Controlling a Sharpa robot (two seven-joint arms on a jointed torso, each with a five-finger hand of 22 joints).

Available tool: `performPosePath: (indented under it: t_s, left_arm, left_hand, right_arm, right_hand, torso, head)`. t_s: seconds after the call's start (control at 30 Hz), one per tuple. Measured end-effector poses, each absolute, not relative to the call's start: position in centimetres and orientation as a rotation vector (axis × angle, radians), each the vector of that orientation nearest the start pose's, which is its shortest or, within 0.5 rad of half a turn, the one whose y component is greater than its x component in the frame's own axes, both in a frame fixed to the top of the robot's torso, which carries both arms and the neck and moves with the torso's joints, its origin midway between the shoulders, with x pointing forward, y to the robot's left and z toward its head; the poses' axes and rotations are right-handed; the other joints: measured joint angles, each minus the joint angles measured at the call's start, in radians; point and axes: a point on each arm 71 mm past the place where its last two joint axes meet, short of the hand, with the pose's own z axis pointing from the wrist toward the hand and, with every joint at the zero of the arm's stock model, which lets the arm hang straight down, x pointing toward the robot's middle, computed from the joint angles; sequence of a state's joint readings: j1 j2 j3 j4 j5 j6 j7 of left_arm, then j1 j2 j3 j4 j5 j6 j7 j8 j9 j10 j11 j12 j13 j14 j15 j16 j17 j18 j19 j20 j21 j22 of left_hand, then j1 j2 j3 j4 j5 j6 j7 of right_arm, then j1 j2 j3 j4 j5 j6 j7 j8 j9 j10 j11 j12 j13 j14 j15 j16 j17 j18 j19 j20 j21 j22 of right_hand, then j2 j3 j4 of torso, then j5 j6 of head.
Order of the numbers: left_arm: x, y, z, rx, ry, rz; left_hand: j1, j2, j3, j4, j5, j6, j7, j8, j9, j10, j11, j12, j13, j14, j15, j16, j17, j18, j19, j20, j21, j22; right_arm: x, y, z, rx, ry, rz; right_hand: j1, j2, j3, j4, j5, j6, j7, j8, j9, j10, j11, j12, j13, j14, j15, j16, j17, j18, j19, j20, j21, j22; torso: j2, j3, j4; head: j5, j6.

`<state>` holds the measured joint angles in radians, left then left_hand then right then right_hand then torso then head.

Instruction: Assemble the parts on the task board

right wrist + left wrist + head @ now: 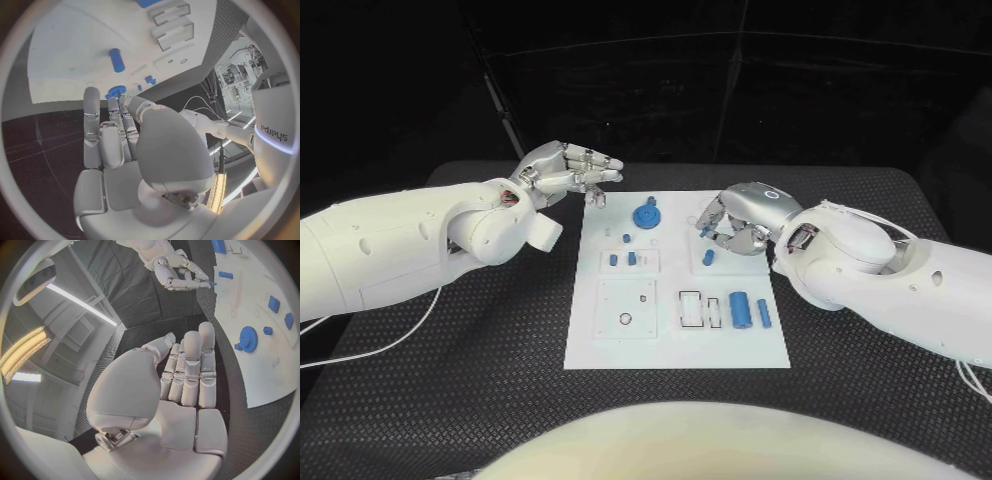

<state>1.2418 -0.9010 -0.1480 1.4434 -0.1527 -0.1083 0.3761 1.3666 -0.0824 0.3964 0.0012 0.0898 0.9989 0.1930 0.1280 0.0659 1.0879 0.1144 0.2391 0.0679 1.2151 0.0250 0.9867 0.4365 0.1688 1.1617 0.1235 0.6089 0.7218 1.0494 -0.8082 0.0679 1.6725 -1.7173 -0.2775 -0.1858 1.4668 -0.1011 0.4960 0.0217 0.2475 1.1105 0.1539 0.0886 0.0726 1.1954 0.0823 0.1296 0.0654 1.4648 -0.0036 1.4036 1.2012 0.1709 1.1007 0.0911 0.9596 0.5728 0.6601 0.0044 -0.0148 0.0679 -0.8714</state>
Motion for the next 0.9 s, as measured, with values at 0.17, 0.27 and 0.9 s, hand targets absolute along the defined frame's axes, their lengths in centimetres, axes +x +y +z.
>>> performPosePath:
  t_s: [0.17,0.27,0.9]
  left_arm:
    - [49.1,24.8,-20.1,-0.929,1.615,-1.511]
    - [49.2,24.6,-20.1,-0.927,1.617,-1.515]
    - [49.4,23.6,-20.1,-0.917,1.629,-1.536]
  left_hand:
    - [0.000,0.000,0.000,0.000,0.000,0.000,0.000,0.000,0.000,0.000,0.000,0.000,0.000,0.000,0.000,0.000,0.000,0.000,0.000,0.000,-0.004,0.000]
    - [0.000,0.000,0.000,0.000,0.000,0.000,0.000,0.000,0.000,0.000,0.000,0.000,0.000,0.000,0.000,0.000,0.000,0.000,0.000,0.000,-0.004,0.000]
    - [0.000,0.000,0.000,0.000,0.000,-0.004,0.004,0.000,0.000,-0.004,0.004,0.000,0.000,-0.004,0.004,-0.004,-0.002,0.000,0.000,0.000,-0.007,-0.003]
  right_arm:
    - [42.9,-11.7,-19.1,-0.354,1.612,0.763]
    - [42.4,-10.2,-19.1,-0.357,1.614,0.807]
    - [40.1,-5.9,-23.2,-0.392,1.743,0.923]
  right_hand:
    - [0.000,0.000,0.003,-0.003,0.000,0.000,0.000,0.000,0.000,0.002,-0.002,0.000,0.000,0.000,0.000,0.000,-0.001,0.000,-0.004,0.004,0.000,0.001]
    - [-0.001,0.001,0.003,-0.003,0.000,0.000,0.000,0.000,0.000,0.004,-0.004,0.000,-0.001,0.000,0.000,0.000,-0.003,0.000,-0.004,0.004,0.000,0.001]
    - [-0.018,0.001,0.006,0.000,-0.006,0.000,0.000,-0.005,-0.001,0.004,-0.004,-0.004,-0.001,0.000,0.000,0.000,-0.011,0.000,-0.004,0.004,0.004,0.003]
  torso:
    - [0.000,0.0000,0.0018]
    - [0.001,-0.0001,0.0027]
    - [0.002,-0.0007,0.0014]
  head:
    - [0.015,-0.001]
    - [0.024,-0.001]
    - [0.063,-0.001]
